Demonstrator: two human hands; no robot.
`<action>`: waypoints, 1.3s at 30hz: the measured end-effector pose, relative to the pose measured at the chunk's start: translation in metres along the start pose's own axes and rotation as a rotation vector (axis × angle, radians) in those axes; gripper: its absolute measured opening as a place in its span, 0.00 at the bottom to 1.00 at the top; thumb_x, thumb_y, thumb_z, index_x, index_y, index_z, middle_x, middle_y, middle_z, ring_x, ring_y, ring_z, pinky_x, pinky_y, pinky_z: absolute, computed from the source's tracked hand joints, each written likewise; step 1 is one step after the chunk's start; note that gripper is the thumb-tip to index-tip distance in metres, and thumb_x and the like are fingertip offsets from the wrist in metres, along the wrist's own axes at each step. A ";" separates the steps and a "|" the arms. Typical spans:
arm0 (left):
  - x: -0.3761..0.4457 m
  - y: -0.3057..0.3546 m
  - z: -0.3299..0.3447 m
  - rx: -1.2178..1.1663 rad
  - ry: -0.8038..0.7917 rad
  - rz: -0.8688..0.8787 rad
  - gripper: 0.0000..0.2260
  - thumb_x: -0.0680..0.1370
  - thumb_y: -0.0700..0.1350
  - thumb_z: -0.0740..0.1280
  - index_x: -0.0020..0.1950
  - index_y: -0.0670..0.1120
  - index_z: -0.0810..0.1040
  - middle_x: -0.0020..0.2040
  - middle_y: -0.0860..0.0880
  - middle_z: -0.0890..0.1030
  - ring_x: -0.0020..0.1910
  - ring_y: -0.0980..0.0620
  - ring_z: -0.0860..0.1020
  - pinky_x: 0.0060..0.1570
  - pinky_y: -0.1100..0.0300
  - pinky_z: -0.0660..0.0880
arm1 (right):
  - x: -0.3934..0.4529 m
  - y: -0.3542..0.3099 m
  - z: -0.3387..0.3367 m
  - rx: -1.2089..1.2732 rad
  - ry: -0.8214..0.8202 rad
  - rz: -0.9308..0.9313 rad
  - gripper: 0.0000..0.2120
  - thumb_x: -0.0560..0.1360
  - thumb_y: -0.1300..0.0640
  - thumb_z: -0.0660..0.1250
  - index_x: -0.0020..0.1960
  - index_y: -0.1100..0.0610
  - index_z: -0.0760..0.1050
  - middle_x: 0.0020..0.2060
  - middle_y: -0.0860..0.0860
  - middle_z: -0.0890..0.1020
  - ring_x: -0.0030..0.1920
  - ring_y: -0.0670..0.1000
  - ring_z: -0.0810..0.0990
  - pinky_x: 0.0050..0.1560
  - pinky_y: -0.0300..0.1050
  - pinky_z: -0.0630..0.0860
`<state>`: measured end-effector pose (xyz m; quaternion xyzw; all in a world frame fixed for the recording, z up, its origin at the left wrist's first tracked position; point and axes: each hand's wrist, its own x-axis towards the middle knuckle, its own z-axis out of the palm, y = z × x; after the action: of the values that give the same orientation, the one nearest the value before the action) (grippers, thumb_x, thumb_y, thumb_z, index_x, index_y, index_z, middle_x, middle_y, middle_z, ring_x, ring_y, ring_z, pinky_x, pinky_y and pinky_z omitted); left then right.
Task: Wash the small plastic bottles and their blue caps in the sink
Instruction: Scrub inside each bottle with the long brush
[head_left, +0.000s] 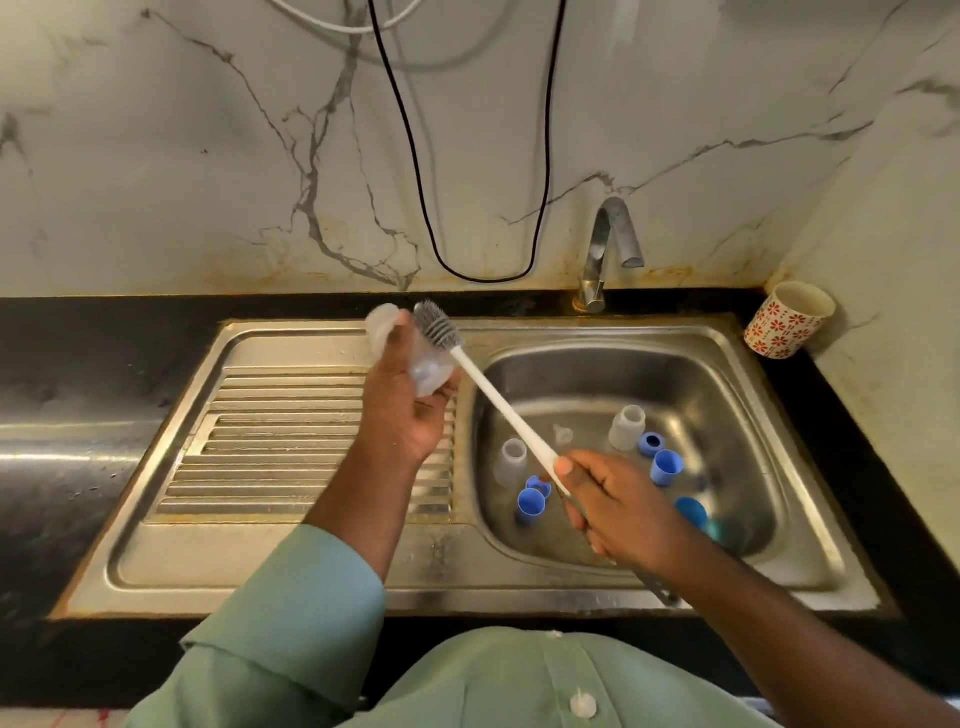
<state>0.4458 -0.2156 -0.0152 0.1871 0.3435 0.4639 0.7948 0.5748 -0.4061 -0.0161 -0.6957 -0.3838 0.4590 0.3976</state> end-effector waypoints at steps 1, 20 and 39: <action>0.004 0.005 -0.004 -0.008 0.024 0.007 0.18 0.76 0.48 0.72 0.63 0.45 0.74 0.55 0.44 0.80 0.56 0.45 0.79 0.53 0.50 0.80 | -0.005 0.002 -0.001 -0.012 -0.022 0.009 0.13 0.82 0.48 0.57 0.48 0.53 0.76 0.26 0.46 0.71 0.23 0.43 0.65 0.24 0.38 0.64; 0.022 0.002 -0.017 0.046 -0.007 0.139 0.33 0.72 0.47 0.76 0.73 0.41 0.68 0.59 0.41 0.79 0.53 0.45 0.81 0.45 0.50 0.80 | 0.000 -0.007 0.002 -0.053 -0.005 0.064 0.13 0.83 0.51 0.56 0.46 0.56 0.75 0.25 0.47 0.71 0.22 0.42 0.65 0.24 0.37 0.63; 0.019 0.003 0.004 0.141 -0.061 0.037 0.31 0.72 0.60 0.71 0.70 0.45 0.73 0.62 0.40 0.79 0.58 0.42 0.80 0.50 0.48 0.80 | 0.005 -0.014 -0.005 0.058 0.047 0.093 0.14 0.82 0.50 0.57 0.48 0.56 0.77 0.28 0.51 0.74 0.24 0.48 0.66 0.24 0.41 0.64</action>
<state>0.4530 -0.1975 -0.0180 0.2631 0.3473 0.4473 0.7811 0.5789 -0.3971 -0.0043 -0.7117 -0.3281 0.4713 0.4046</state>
